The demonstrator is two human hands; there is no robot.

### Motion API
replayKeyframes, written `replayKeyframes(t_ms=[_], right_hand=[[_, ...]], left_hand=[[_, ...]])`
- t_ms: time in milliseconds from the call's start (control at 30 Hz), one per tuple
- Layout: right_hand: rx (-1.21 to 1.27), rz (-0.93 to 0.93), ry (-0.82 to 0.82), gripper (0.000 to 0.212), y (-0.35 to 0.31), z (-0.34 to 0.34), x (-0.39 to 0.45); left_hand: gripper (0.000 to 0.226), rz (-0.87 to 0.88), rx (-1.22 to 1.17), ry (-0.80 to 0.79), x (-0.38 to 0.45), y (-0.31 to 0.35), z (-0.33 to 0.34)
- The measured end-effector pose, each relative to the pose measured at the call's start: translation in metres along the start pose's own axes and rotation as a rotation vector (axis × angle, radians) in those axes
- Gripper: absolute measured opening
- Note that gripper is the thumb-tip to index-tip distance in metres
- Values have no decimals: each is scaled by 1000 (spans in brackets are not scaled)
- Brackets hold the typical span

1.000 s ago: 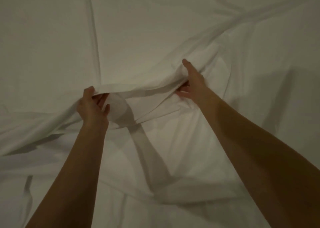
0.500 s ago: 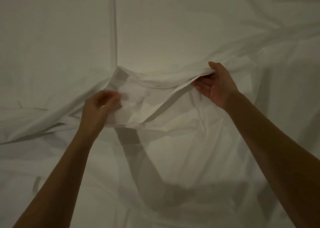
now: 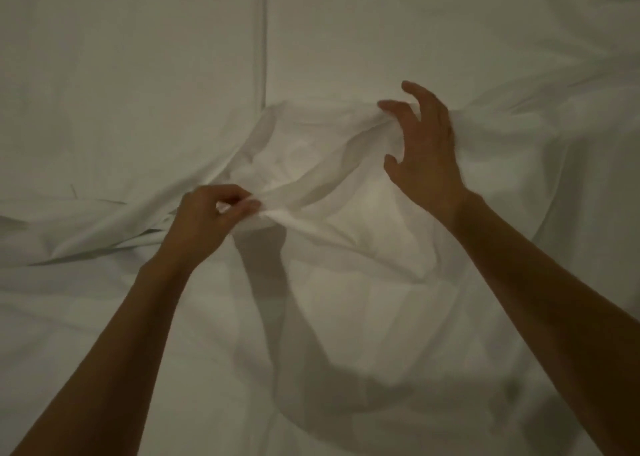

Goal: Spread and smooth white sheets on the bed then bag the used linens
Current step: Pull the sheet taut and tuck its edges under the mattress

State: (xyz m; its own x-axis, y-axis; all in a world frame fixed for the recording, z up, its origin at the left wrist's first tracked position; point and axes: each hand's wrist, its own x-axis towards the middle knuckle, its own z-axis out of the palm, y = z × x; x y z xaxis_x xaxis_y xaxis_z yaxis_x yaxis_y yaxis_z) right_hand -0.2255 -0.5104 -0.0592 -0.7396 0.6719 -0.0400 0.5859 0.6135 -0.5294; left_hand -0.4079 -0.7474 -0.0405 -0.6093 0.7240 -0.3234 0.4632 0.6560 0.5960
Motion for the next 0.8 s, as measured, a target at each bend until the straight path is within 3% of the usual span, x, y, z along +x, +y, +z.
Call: replayKeyframes(t_ms=[100,167,267,333,367,467,533,700,733,800], right_hand=[[-259,5,-290,85,5,-3,28],[-320,32,-415,85,7,-4,46],[-283,30,-484,63,11,-6,65],[-188,20,-487,34,12,-11,75],[-160,12,-483,24,13,-15,81],[-54,-30,-491,26,13,-26,104],[48,0,-580,18,12,-31,121],[-163,131,-940,47,36,-37,149],[-173,135,-935,45,44,-41,152],[-143,121,-753,38,57,-45,159]], left_hand=[[21,35,109,198,27,-3,-11],[18,-66,202,223,45,-3,-13],[33,-157,210,23,70,-1,-9],[29,-137,192,-41,81,3,-7],[26,-117,179,-20,86,5,-9],[23,-79,138,112,106,13,-25],[24,-65,134,168,127,16,-33],[29,-281,387,48,167,20,-20],[29,-311,416,34,171,21,-15],[29,-317,430,64,178,26,-6]])
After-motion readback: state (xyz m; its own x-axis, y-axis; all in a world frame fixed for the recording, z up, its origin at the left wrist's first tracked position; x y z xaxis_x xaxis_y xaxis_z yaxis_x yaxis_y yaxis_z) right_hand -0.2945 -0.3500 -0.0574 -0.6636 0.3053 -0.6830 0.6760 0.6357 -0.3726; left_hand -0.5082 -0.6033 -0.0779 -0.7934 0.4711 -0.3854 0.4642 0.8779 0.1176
